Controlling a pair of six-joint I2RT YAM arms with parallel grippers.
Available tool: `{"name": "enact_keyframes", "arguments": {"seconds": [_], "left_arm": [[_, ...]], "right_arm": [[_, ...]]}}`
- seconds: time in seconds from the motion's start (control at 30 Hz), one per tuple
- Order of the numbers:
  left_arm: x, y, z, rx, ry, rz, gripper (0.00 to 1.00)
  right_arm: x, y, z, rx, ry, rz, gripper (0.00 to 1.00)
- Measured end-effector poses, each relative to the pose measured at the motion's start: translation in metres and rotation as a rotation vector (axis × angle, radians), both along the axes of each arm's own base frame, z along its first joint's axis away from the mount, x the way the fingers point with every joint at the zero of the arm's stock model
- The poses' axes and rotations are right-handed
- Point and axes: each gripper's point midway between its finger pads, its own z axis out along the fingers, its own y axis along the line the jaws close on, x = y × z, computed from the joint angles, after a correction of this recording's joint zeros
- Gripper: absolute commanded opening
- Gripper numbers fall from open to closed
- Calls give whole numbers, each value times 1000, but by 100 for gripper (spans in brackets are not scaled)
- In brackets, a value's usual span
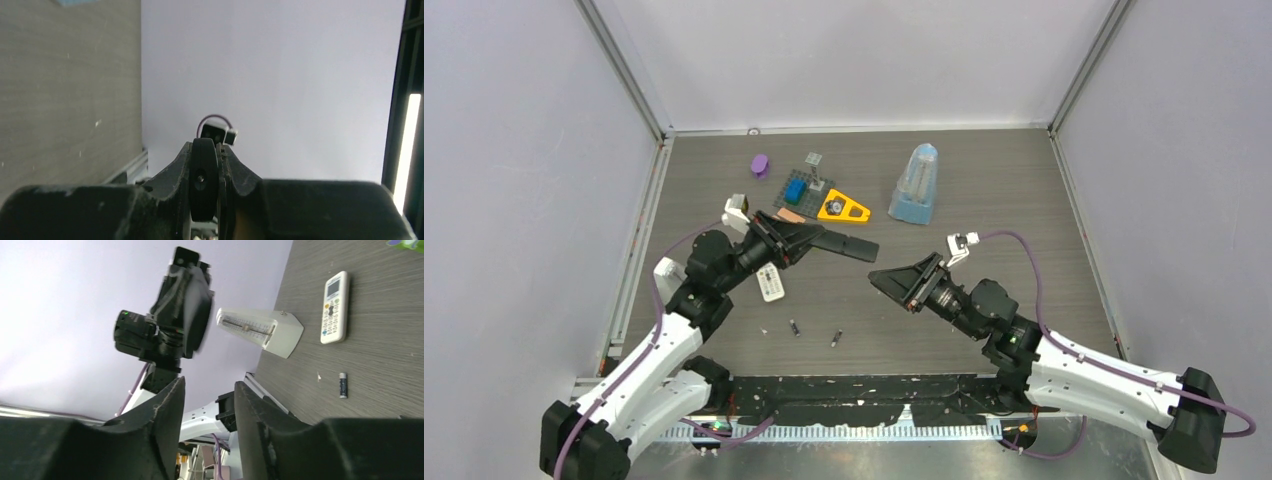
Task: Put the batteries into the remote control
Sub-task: Remove the battery cover from the remote control.
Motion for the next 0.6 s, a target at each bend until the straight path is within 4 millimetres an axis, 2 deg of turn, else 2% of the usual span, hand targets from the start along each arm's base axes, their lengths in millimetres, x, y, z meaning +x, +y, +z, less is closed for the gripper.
{"name": "enact_keyframes", "arguments": {"seconds": [0.07, 0.17, 0.4, 0.5, 0.6], "left_arm": [[11, 8, 9, 4, -28, 56, 0], [13, 10, 17, 15, -66, 75, 0], [14, 11, -2, 100, -62, 76, 0], [13, 11, -11, 136, -59, 71, 0], [12, 12, -16, 156, -62, 67, 0]], "right_arm": [[2, -1, -5, -27, 0, -13, 54], [6, 0, -12, -84, 11, -26, 55], [18, 3, -10, -149, 5, -59, 75], [22, 3, -8, -165, -6, -69, 79], [27, 3, -9, -183, -5, -80, 79]]}}
